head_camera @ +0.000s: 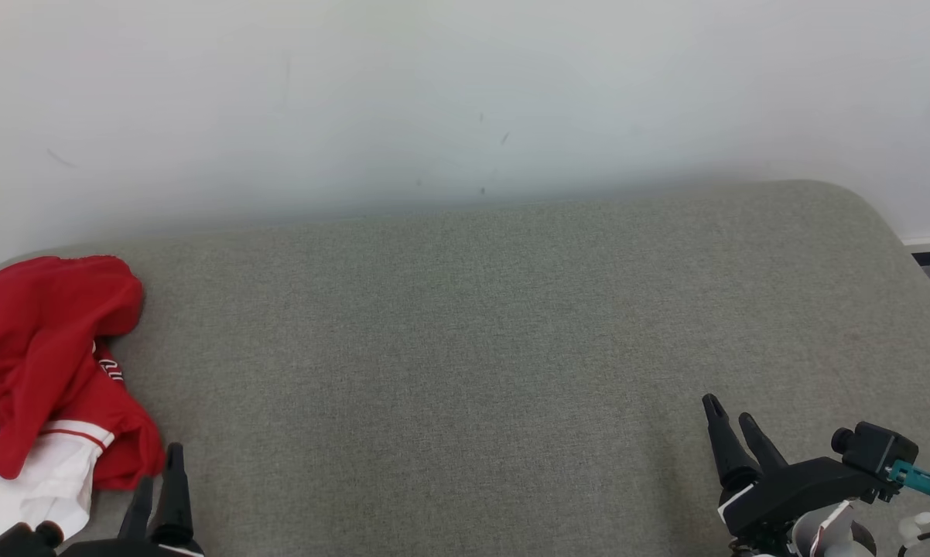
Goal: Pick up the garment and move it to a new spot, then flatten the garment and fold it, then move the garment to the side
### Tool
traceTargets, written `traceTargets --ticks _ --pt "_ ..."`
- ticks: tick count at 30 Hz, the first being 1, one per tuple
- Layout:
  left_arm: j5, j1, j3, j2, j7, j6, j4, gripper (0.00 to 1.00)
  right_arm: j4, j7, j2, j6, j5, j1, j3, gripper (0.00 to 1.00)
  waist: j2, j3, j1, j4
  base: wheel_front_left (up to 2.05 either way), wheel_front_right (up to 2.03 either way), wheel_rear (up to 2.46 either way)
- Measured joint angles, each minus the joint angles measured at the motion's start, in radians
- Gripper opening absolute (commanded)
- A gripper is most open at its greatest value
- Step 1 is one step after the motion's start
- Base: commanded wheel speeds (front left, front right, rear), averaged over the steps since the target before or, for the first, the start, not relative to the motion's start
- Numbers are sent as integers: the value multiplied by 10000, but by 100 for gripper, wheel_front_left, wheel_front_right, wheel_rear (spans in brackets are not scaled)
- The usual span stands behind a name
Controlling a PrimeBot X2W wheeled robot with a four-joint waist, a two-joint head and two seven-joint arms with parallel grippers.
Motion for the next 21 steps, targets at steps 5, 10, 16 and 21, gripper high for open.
traceTargets --ticks 5,10,16,21 --pt "890 125 -6 -17 2 121 -190 100 13 -33 -21 -102 -725 -110 109 100 0 -52 0 -9 0 0 0" --pt "1749 128 36 -23 8 268 -416 100 -10 -140 -109 -247 -1438 -200 142 100 0 -102 0 -29 0 0 0" --pt "2696 159 54 -19 35 380 -635 100 -54 -178 -163 -397 -2303 -203 247 100 0 -155 0 -55 0 0 0" --pt "3728 368 15 -12 205 508 -832 100 -211 -255 -255 -520 -3060 -223 378 100 0 -196 0 -79 0 0 0"
